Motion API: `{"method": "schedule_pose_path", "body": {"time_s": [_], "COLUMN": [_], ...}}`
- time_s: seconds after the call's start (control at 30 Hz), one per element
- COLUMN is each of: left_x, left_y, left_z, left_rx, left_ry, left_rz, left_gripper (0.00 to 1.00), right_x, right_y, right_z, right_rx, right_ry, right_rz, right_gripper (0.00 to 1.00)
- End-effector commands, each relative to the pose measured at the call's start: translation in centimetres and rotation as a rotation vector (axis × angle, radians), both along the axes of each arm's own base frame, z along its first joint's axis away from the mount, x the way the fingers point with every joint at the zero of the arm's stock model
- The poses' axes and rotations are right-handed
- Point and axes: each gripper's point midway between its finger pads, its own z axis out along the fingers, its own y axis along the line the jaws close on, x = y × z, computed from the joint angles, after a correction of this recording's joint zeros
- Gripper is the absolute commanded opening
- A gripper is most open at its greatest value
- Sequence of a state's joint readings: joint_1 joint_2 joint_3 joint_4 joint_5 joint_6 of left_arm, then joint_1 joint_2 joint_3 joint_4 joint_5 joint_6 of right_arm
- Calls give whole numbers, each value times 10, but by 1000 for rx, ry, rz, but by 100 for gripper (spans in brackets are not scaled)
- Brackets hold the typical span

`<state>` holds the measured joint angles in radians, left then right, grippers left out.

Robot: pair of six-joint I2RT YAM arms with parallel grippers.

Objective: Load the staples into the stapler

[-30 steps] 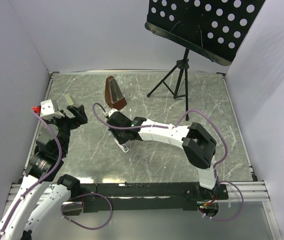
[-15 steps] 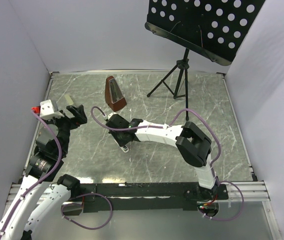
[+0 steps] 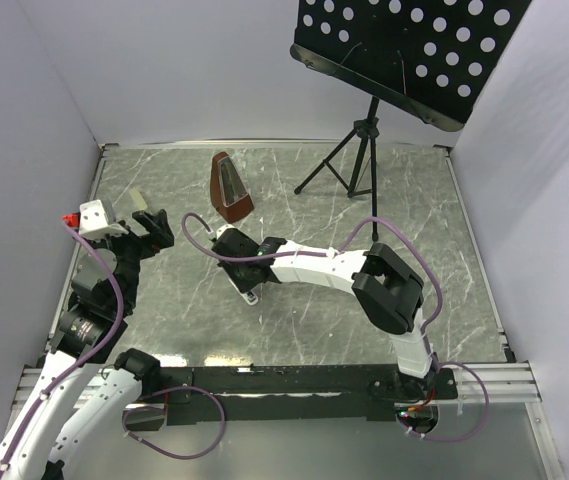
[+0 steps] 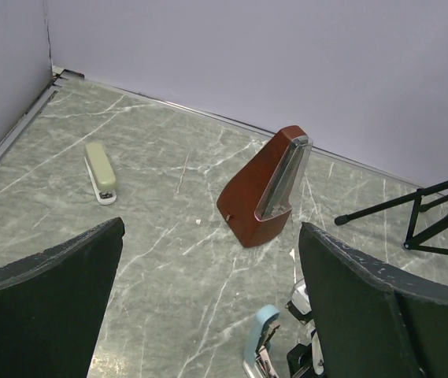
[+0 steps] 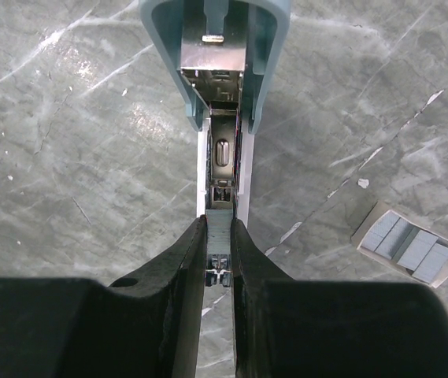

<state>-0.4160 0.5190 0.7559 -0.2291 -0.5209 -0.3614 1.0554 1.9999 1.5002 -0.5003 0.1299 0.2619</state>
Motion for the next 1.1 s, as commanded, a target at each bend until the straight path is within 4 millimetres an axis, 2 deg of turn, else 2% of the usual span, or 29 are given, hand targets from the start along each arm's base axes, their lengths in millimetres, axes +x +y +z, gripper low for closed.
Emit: {"method": "schedule_pose_path", "body": {"time_s": [0.0, 0.5, 0.87, 1.07], "left_x": [-1, -1, -1, -1], "left_y": [2, 2, 1, 1], "left_z": [9, 9, 8, 9], "left_rx": [-18, -16, -15, -15], "left_ry": [-39, -37, -36, -39], "left_rz": [9, 9, 6, 4], "left_gripper": [97, 97, 97, 97], "right_x": [9, 6, 4, 3], "right_y": [10, 10, 9, 7], "right_z": [10, -4, -6, -7], "right_rx": [25, 8, 1, -8], "right_ry": [-44, -20, -11, -5], "right_rz": [6, 25, 29, 26], "right_gripper": [14, 14, 14, 18]}}
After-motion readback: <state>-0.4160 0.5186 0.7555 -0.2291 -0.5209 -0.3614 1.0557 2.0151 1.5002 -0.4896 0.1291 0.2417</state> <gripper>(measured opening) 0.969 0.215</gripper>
